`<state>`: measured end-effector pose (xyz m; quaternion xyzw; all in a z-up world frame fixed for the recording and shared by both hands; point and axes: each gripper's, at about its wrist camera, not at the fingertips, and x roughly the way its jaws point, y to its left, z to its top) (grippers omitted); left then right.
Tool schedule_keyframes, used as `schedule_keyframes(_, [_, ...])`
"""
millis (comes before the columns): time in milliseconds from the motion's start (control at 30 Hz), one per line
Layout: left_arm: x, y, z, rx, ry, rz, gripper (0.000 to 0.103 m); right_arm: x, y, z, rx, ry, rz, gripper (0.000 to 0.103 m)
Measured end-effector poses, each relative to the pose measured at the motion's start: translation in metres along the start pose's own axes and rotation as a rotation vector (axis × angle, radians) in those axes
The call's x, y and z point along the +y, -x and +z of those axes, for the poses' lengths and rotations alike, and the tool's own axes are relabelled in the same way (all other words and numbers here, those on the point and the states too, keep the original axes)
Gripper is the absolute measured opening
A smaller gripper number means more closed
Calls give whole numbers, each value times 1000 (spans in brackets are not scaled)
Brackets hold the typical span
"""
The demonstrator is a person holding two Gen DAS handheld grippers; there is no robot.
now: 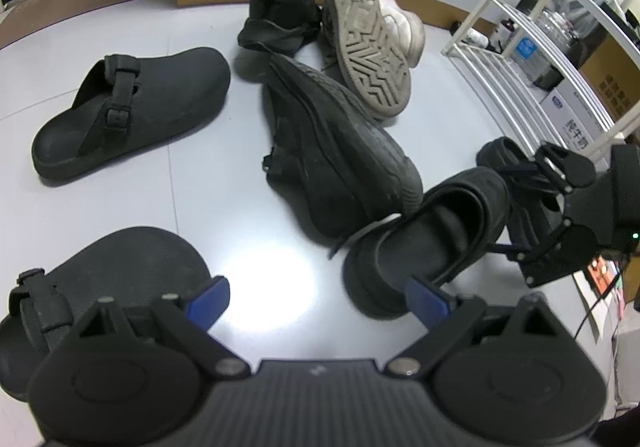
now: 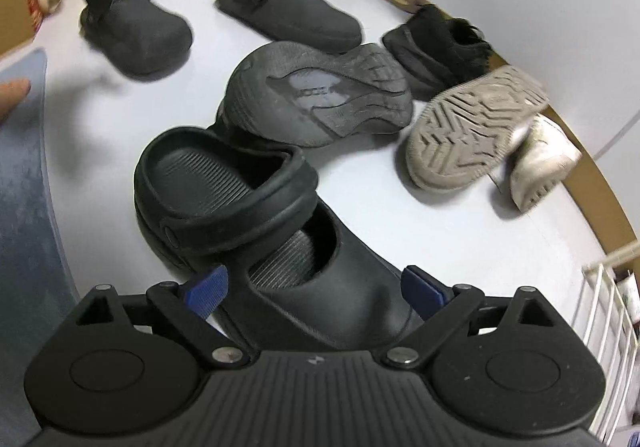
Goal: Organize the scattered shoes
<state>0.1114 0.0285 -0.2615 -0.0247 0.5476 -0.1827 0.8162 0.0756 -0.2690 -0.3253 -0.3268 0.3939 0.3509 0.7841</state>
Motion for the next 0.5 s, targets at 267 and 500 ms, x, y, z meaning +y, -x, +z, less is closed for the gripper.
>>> schedule_keyframes(267, [1,-3,-2,10,8,8,96,2,-20,1,34,70,67,103])
schedule_keyframes(500, [-3,-2,-5,19,4,7,96,6,-31,9,90,250,100,103])
